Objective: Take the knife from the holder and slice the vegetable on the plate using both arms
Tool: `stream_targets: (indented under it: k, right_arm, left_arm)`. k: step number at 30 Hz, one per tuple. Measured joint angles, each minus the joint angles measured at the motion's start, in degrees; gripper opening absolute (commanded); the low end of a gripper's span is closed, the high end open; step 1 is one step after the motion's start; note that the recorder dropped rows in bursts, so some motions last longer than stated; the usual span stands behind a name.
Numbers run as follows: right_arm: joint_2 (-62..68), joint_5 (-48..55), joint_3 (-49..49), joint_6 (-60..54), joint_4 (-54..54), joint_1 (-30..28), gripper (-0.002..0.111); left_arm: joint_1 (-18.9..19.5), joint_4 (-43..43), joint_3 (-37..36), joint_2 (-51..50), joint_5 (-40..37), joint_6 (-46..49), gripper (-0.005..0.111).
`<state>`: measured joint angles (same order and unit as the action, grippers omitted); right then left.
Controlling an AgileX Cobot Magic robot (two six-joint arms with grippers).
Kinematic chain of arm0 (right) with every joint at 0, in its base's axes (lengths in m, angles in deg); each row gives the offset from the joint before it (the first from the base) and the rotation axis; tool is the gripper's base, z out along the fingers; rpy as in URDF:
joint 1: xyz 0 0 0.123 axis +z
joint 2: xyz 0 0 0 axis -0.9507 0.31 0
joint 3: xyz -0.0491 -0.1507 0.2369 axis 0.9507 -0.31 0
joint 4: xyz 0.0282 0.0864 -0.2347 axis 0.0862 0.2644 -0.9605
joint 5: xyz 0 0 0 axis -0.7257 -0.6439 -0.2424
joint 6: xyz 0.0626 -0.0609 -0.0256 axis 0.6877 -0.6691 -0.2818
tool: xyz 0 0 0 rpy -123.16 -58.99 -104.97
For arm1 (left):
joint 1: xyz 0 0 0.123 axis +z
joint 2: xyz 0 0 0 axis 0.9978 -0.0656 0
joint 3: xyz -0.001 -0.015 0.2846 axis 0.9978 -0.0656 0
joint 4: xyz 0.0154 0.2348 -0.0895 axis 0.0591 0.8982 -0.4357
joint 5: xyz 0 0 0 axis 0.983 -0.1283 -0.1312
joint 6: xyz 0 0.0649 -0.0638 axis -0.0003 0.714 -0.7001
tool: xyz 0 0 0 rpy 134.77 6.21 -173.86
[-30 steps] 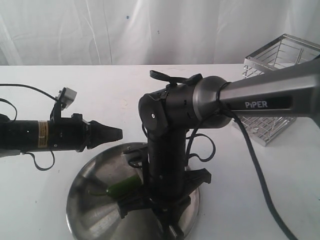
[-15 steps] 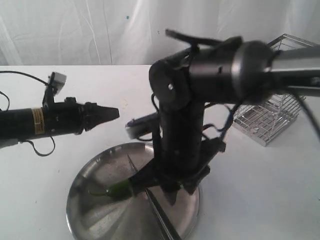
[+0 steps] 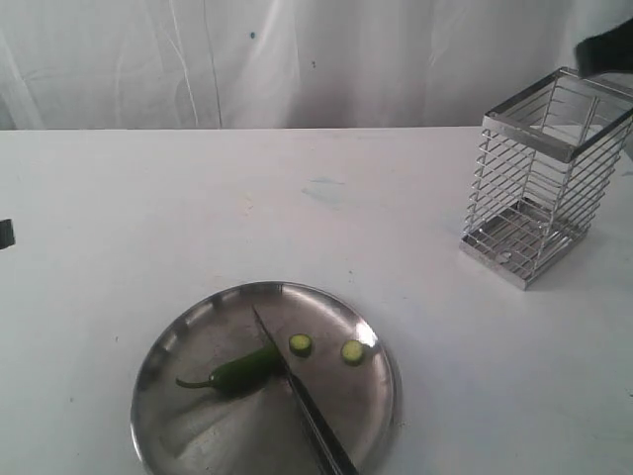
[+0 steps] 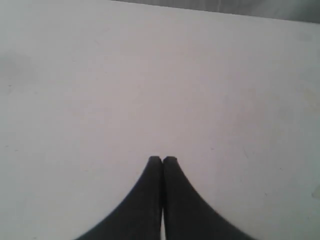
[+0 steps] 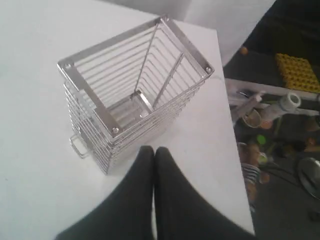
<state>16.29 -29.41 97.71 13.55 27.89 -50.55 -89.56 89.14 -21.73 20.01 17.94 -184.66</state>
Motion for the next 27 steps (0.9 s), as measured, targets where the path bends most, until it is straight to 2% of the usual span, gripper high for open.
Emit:
stream_targets:
  k: [1, 4, 5, 7, 9, 12, 17, 20, 24, 27]
  right_arm:
    - [-6.97, -7.13, -6.27, -0.31, 1.86, -2.53, 0.0]
    - [-21.91, -22.05, -20.66, -0.65, 2.41, -3.72, 0.0]
    - [-29.74, -28.19, -28.71, -0.68, 2.41, -3.72, 0.0]
    - [-39.52, -31.76, -37.65, -0.77, 2.41, -3.72, 0.0]
    - [-47.67, -32.72, -41.43, -0.77, 2.52, -3.81, 0.0]
    - [-58.07, -34.78, -42.35, 2.12, 7.61, -3.81, 0.0]
    - [-64.46, -35.14, -42.35, 3.75, 9.77, -3.81, 0.0]
    - [-64.46, -36.78, -42.63, 3.75, 5.61, -4.11, 0.0]
    - [-64.55, -45.33, -45.51, 3.75, 2.4, -9.24, 0.0]
    - [-64.55, -53.25, -49.15, 4.27, 2.52, -16.54, 0.0]
  left_arm:
    - [0.0, -0.1, -2.34, 5.29, -3.03, -2.13, 0.0]
    - [0.0, -0.48, -6.02, 15.94, -8.64, -5.88, 0.0]
    - [0.0, -0.48, -7.11, 20.02, -7.63, -6.23, 0.0]
    - [0.0, -0.6, -8.16, 24.64, -2.41, -6.52, 0.0]
    - [0.0, -0.6, -8.62, 26.77, 4.33, -6.62, 0.0]
    - [0.0, -0.6, -8.62, 27.51, 12.12, -6.62, 0.0]
    - [0.0, -0.6, -8.74, 27.51, 14.3, -6.74, 0.0]
    - [0.0, -0.6, -8.74, 27.51, 14.54, -6.74, 0.0]
    - [0.0, -0.49, -8.74, 27.85, 14.54, -6.74, 0.0]
    - [0.0, -0.49, -8.74, 27.85, 14.67, -6.74, 0.0]
